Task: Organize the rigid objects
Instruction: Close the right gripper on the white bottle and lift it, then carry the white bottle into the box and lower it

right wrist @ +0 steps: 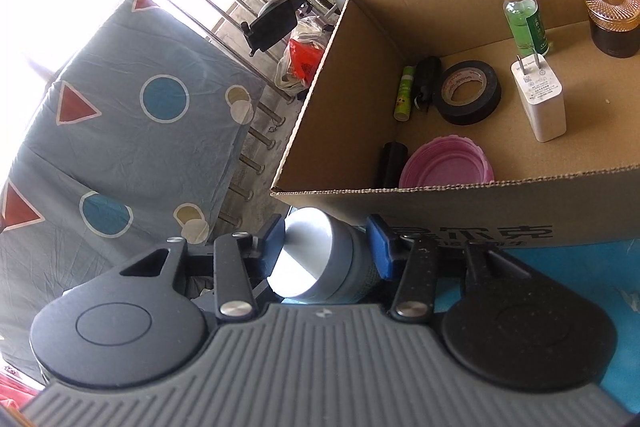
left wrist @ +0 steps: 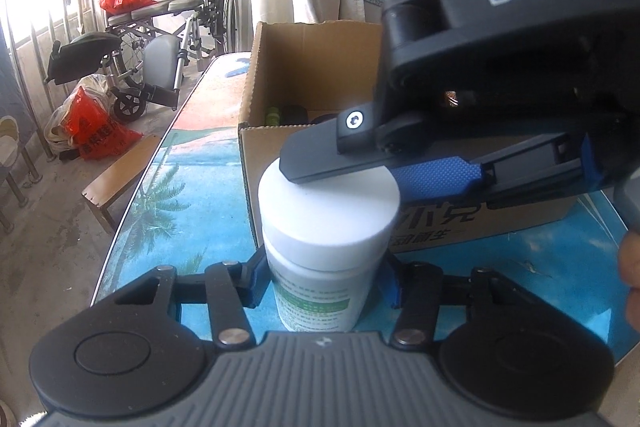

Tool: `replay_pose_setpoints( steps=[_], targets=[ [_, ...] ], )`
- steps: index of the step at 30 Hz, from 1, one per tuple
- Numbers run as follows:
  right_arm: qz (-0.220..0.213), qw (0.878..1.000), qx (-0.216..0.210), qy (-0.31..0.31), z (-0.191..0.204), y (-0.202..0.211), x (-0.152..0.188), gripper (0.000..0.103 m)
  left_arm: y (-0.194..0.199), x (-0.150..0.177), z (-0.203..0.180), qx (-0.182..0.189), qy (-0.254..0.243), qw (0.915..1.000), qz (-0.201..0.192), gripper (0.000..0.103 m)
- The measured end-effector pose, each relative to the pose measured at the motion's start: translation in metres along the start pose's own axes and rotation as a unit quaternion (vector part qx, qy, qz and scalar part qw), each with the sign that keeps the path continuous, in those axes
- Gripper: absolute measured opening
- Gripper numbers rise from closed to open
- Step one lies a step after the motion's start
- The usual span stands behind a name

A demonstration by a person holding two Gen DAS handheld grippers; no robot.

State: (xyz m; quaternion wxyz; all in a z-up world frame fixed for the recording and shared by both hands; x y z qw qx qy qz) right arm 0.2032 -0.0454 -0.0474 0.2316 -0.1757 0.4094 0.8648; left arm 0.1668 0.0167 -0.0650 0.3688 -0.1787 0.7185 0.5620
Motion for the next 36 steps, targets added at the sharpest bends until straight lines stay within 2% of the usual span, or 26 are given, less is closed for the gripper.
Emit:
replay_pose_setpoints(
  steps=[17,25,31,36],
  targets=[
    [-0.009,1.000,-0.007,0.001,0.001,0.016,0.002,0.042,0.015,-0.002,-0.007,0.000,-0.007,0.9999,-0.011,0.054],
    [-0.028,0.999,-0.026,0.014,0.018,0.046,0.004,0.042,0.042,-0.010,-0.015,-0.014,-0.023,0.9991,-0.032,0.054],
    [-0.079,0.994,-0.058,0.045,0.050,0.094,-0.010,0.042,0.083,-0.051,-0.029,-0.026,-0.057,0.9946,-0.082,0.054],
    [-0.145,0.984,-0.061,0.078,0.065,0.146,-0.046,0.043,0.098,-0.105,-0.057,-0.004,-0.094,0.9878,-0.124,0.054]
  ],
)
Point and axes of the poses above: each gripper's, at about its wrist camera, not at the fingertips, and y roughly against the way its jaws point, z to its left, x to its underside, the point moved 9 cm from there along -y, roughly the way its jaws point, and after that the axes turned 5 degrees about x, right-handed, at the moved point
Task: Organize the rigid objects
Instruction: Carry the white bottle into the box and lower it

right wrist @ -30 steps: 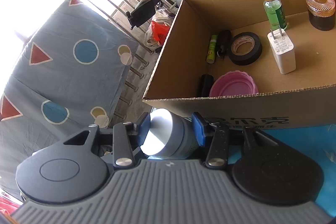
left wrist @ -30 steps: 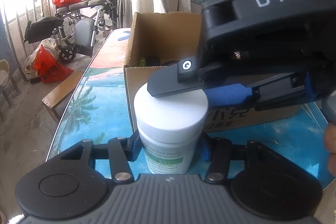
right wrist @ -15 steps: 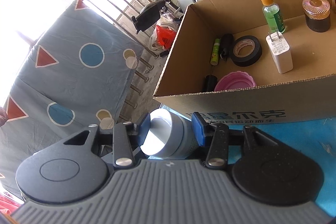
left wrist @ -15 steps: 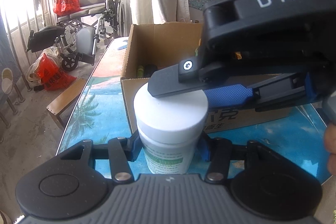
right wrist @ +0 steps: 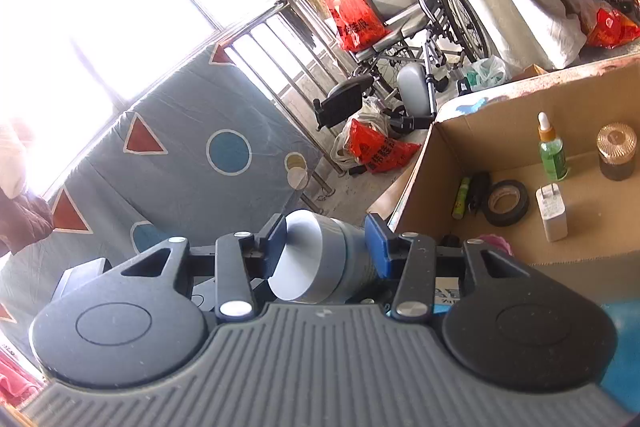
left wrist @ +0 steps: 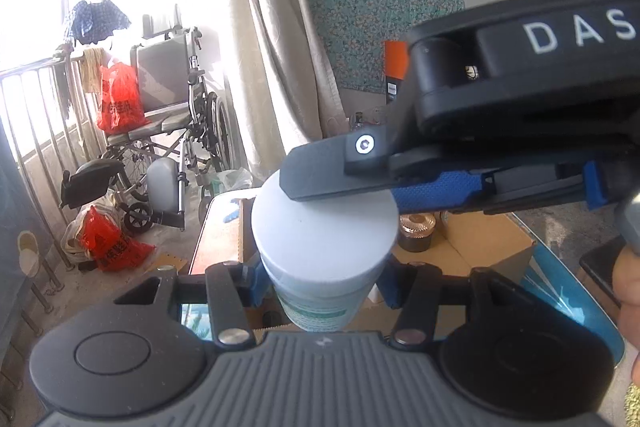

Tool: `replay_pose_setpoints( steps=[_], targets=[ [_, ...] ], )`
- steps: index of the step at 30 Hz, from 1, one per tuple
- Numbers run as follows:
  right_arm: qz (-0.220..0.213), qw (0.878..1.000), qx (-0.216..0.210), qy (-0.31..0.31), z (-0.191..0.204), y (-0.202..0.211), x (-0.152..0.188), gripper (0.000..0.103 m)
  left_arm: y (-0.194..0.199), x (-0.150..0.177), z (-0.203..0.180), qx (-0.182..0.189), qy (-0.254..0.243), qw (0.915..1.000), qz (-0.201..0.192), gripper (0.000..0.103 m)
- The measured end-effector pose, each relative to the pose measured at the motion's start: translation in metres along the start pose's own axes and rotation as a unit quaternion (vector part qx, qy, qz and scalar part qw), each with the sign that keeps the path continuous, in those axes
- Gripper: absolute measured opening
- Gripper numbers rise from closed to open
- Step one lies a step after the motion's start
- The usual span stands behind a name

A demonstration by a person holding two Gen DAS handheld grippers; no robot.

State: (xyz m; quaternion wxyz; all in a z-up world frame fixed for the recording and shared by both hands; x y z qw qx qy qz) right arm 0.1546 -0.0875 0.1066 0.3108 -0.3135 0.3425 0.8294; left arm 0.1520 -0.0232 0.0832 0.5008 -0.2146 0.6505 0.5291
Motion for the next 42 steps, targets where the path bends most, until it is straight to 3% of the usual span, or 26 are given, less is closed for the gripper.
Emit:
replay_pose_setpoints(
  steps=[5,8,12,16,22,30,33,39,42],
  targets=[
    [-0.045,0.998,0.037,0.016,-0.022,0.027,-0.051,0.043,-0.030,-0.042,-0.031,0.054,-0.021,0.9983,-0.010,0.054],
    [-0.049,0.996,0.069,0.006,-0.054,0.032,-0.071,0.043,-0.067,-0.050,-0.055,0.106,-0.013,0.9942,0.016,0.054],
    [-0.033,0.994,0.100,-0.031,-0.112,0.026,-0.079,0.043,-0.113,-0.040,-0.078,0.130,-0.019,0.9897,0.058,0.054],
    [-0.007,0.991,0.116,-0.069,-0.168,0.009,-0.064,0.043,-0.159,-0.013,-0.093,0.149,-0.013,0.9827,0.110,0.054],
    [0.027,0.986,0.132,-0.103,-0.217,-0.030,-0.034,0.042,-0.206,0.022,-0.094,0.149,-0.014,0.9738,0.171,0.054],
    [0.046,0.985,0.150,-0.079,-0.243,-0.061,-0.026,0.042,-0.232,0.037,-0.096,0.150,-0.024,0.9652,0.213,0.054],
    [0.045,0.985,0.149,-0.075,-0.247,-0.063,-0.028,0.037,-0.235,0.039,-0.094,0.150,-0.018,0.9636,0.221,0.054],
    [0.034,0.986,0.152,-0.064,-0.247,-0.059,-0.032,0.040,-0.227,0.038,-0.097,0.145,-0.020,0.9642,0.221,0.056],
    [0.019,0.987,0.142,-0.067,-0.240,-0.048,-0.036,0.041,-0.223,0.036,-0.103,0.150,-0.015,0.9657,0.211,0.067]
  ],
)
Point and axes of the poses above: each gripper's, at about its wrist camera, not at the fingertips, and y roughly against the way its jaws point, z to its left, x to its underside, the point moved 9 cm from there along -y, roughly the way its jaws point, and after that the axes turned 5 degrees about x, right-handed, at the moved point
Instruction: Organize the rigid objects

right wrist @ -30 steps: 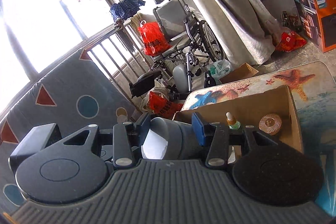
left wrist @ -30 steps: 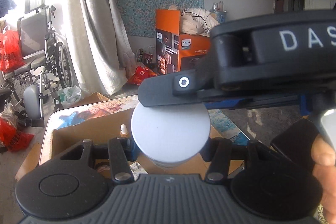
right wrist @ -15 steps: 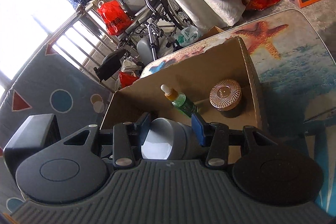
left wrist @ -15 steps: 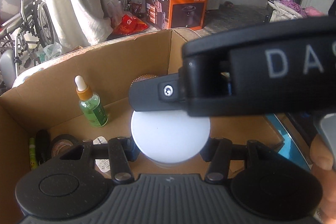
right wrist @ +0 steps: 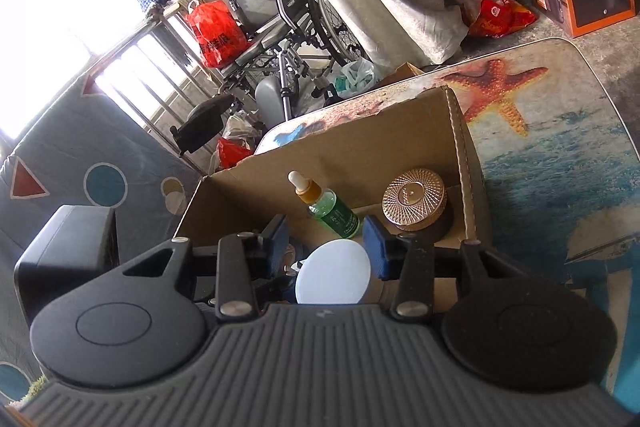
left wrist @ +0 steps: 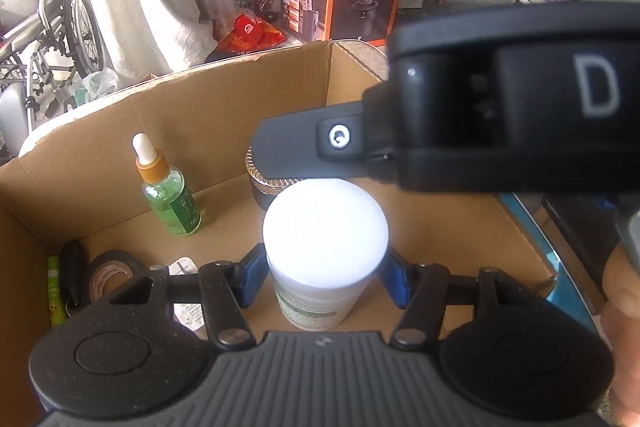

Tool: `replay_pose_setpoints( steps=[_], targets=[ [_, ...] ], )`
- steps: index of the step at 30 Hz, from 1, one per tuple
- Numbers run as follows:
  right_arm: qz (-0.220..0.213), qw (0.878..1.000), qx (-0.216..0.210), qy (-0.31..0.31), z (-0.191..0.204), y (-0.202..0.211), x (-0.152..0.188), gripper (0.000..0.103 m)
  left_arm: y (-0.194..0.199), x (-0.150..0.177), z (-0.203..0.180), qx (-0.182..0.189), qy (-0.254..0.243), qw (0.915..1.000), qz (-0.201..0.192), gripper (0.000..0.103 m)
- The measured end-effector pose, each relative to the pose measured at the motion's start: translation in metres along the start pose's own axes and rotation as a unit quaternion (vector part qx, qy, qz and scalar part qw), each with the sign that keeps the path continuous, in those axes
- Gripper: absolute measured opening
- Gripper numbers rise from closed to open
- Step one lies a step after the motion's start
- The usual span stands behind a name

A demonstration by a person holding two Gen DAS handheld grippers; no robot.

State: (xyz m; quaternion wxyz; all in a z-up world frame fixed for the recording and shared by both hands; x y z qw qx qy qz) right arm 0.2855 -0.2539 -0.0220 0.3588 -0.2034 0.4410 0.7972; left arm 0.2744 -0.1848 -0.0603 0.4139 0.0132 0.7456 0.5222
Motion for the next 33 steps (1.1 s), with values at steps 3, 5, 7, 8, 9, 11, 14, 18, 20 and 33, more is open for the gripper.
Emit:
replay_pose_setpoints(
  steps=[3,5,7,8,9,11,14,18,20,33],
  targets=[
    [-0.020,1.000,-0.005,-0.001,0.004,0.017,-0.002,0.042,0.011,-0.002,-0.005,0.007,-0.006,0.9996,-0.027,0.075],
    [-0.034,0.999,-0.005,-0.003,0.006,0.031,-0.004,0.045,0.022,-0.002,-0.009,0.007,-0.012,0.9989,-0.045,0.079],
    [-0.053,0.999,-0.007,-0.007,0.011,0.050,-0.003,0.046,0.038,0.000,-0.011,0.003,-0.015,0.9978,-0.064,0.080],
    [-0.062,0.998,-0.008,-0.008,0.014,0.059,-0.003,0.048,0.046,0.002,-0.012,0.003,-0.016,0.9973,-0.072,0.080],
    [-0.071,0.997,-0.008,-0.008,0.016,0.068,-0.002,0.049,0.053,0.004,-0.013,0.004,-0.015,0.9967,-0.079,0.081],
    [-0.096,0.995,-0.006,-0.004,0.024,0.094,0.002,0.053,0.075,0.009,-0.015,0.009,-0.011,0.9947,-0.102,0.087],
    [-0.124,0.992,-0.002,0.003,0.035,0.124,0.009,0.059,0.106,0.020,-0.017,0.021,-0.005,0.9909,-0.133,0.094],
    [-0.153,0.988,0.005,0.010,0.049,0.161,0.026,0.070,0.141,0.025,-0.011,0.008,0.014,0.9878,-0.155,0.103],
    [-0.158,0.987,0.010,0.014,0.055,0.172,0.036,0.076,0.158,0.028,-0.005,-0.017,0.031,0.9865,-0.160,0.103],
    [-0.130,0.985,0.103,0.056,0.074,0.169,0.091,0.095,0.190,0.064,0.027,-0.155,0.072,0.9778,-0.122,0.103]
  ],
)
Point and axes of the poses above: each gripper's, at about its wrist camera, not at the fingertips, and y roughly against the way its jaws point, z to its left, x to its underside, the point moved 9 cm from there along -y, roughly the way its jaws point, and after that the axes turned 5 degrees about x, right-handed, at the moved point
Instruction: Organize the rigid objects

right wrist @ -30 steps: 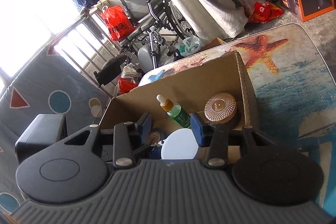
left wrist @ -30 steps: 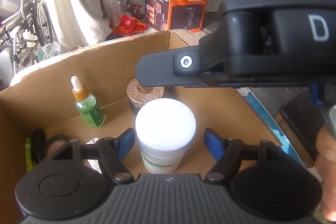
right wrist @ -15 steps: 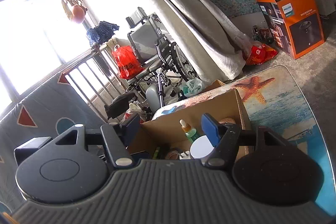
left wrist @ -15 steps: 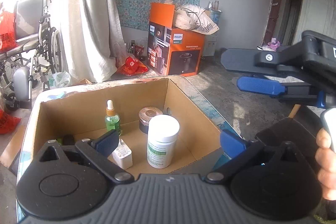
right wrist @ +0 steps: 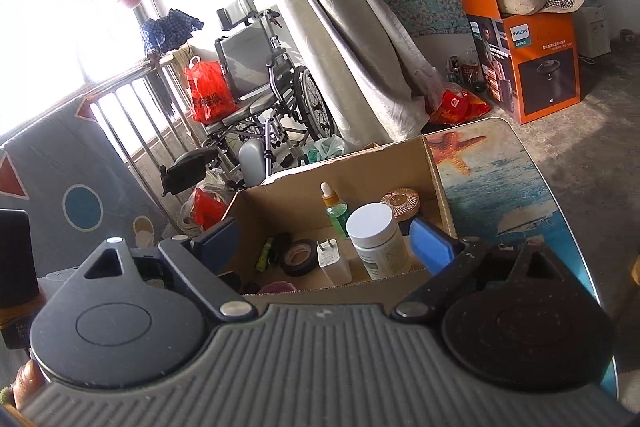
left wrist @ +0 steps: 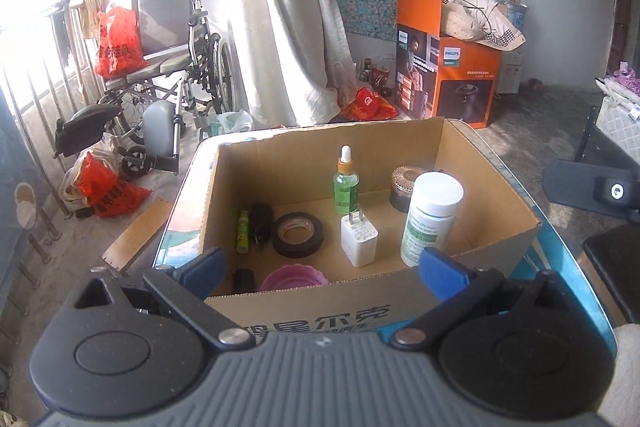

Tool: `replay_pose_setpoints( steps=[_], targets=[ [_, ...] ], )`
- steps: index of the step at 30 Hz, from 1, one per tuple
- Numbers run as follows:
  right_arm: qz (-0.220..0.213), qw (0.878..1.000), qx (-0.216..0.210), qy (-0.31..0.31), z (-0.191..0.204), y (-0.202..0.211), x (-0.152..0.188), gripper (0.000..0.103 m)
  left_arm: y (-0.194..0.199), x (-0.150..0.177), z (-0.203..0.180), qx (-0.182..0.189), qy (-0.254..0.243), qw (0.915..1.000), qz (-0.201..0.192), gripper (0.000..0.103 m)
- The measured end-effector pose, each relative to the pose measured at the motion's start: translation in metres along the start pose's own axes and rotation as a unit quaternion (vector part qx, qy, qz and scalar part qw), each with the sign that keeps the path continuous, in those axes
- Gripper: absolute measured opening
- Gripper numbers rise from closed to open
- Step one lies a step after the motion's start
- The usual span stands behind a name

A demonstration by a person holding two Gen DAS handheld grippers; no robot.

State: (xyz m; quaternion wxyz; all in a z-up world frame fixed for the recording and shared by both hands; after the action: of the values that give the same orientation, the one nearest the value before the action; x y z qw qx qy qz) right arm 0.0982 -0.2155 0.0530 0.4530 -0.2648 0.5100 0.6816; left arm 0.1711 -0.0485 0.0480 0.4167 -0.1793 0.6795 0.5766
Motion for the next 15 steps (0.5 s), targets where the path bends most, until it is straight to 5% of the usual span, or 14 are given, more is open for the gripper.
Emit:
replay_pose_setpoints(
  steps=[9,15],
  targets=[
    [0.034,0.994,0.086,0.063,0.001,-0.025,0.024,0.102,-0.010,0.017,0.020,0.008,0.047,0.9988,0.008,0.103],
    [0.061,0.988,0.114,0.079,0.003,-0.061,0.034,0.101,-0.017,0.021,0.031,-0.025,0.048,0.9985,0.013,0.103]
  ],
)
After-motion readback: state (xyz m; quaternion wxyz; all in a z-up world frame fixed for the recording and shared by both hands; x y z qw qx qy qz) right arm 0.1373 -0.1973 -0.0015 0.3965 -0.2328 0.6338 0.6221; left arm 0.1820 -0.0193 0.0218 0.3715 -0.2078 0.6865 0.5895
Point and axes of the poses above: each gripper's, at about its wrist camera, not at the fingertips, and y roughly against the way its jaws point, z to its left, x to its underside, the point moved 9 cm from there along -y, roughly the way its jaws point, and after that the axes turned 5 degrees about x, right-handed, at the moved point
